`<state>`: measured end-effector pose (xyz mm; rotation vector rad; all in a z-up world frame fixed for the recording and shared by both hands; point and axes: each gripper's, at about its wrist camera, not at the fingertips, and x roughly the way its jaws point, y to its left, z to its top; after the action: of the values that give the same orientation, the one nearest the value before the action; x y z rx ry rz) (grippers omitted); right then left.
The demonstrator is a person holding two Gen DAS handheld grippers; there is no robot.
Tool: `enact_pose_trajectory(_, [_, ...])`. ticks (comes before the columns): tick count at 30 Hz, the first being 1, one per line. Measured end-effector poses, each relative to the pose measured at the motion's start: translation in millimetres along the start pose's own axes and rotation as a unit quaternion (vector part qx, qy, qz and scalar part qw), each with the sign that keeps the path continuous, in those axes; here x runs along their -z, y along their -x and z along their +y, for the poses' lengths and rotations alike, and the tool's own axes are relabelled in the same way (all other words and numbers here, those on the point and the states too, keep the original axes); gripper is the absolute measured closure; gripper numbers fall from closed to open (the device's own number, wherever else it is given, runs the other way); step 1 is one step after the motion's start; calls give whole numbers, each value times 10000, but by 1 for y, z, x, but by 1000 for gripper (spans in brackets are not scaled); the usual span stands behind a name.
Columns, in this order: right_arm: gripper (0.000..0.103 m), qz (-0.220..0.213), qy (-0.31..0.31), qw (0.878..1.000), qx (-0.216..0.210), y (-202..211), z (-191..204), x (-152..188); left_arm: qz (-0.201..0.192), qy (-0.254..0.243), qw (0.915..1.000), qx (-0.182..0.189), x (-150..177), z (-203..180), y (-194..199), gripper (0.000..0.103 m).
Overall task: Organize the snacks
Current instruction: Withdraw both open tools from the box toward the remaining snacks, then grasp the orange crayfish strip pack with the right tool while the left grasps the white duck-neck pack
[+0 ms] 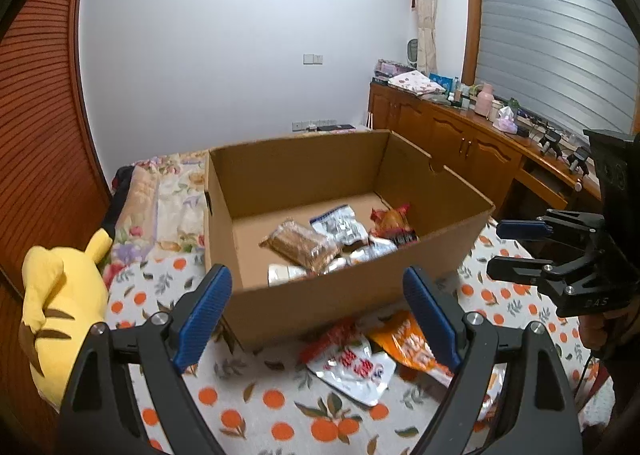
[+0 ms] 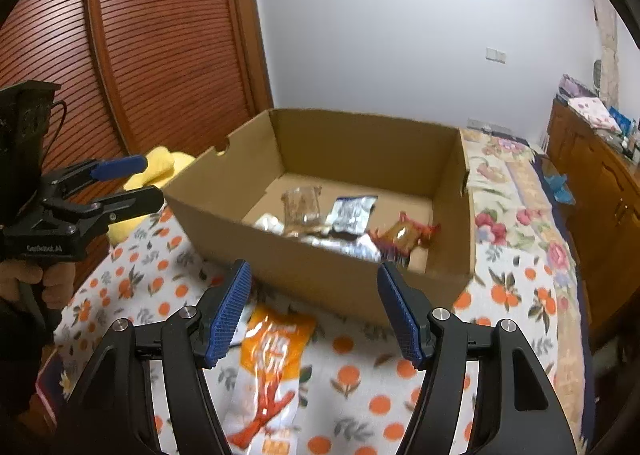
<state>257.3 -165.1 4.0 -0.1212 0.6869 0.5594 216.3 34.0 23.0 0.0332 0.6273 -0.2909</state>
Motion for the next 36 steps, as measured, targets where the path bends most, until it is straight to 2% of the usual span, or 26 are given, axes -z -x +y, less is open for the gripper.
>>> enact_pose_trajectory(6, [35, 320, -12, 9995, -23, -4, 6, 27, 234, 143, 9996, 21, 27, 1, -7, 15])
enact_pose_trajectory(16, [34, 1033, -109, 9943, -242, -50, 18, 67, 719, 233, 9971, -9, 63, -5, -32, 15])
enact_pose_trajectory(22, [31, 1252, -220, 9914, -304, -68, 21, 76, 911, 319, 9953, -19, 74, -3, -48, 15])
enact_pose_trajectory(30, [29, 1514, -21, 9882, -213, -81, 30, 84, 1006, 371, 9942, -25, 79, 0, -57, 15])
enact_pose_trajectory(36, [28, 1525, 28, 9881, -200, -80, 29, 85, 1069, 442, 9933, -23, 80, 1, -66, 15])
